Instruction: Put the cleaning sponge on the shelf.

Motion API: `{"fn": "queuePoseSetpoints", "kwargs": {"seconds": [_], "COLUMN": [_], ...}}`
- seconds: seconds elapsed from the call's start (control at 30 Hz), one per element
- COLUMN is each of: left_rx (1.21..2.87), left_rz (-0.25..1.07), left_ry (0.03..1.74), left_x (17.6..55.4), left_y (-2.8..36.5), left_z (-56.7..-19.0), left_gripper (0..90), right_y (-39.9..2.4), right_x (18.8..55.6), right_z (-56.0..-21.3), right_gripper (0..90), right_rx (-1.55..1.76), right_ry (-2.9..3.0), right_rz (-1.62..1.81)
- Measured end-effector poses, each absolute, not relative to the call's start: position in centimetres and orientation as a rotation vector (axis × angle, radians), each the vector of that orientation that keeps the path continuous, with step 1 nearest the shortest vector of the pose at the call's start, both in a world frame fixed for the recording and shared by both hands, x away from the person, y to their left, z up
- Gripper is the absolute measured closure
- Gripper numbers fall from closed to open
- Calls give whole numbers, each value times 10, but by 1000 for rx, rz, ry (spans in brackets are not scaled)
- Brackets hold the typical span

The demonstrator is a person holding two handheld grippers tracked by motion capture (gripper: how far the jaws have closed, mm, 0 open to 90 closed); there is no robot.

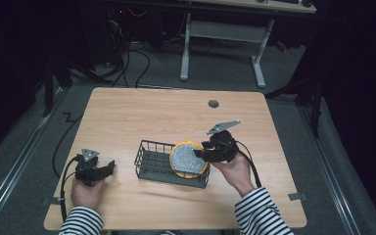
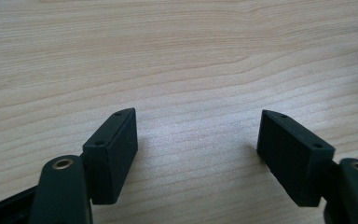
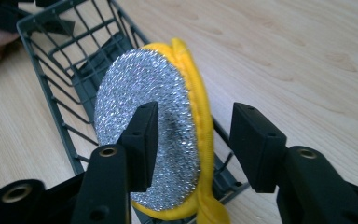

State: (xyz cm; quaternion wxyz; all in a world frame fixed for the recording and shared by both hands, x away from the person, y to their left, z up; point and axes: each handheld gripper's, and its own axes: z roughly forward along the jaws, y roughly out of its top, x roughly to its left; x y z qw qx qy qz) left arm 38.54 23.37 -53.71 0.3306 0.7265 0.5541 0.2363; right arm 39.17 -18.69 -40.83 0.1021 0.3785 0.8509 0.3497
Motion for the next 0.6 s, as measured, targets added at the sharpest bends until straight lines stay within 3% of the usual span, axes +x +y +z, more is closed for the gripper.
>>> {"fn": "queuePoseSetpoints", "kwargs": {"seconds": [0.13,0.6], "left_rx": [1903,1902], "left_rz": [622,622], "left_ry": [1449,1449], "left_x": [385,385], "left_y": [233,233], "left_z": [-537,-537], "left_gripper": [292,292], "right_y": [-196,-237], "right_x": [391,382], "right_z": [-404,-397], "right_gripper": [488,499], "right_rx": [1140,1251], "right_ry": [2462,2302], "right_rz": [1057,1150]}}
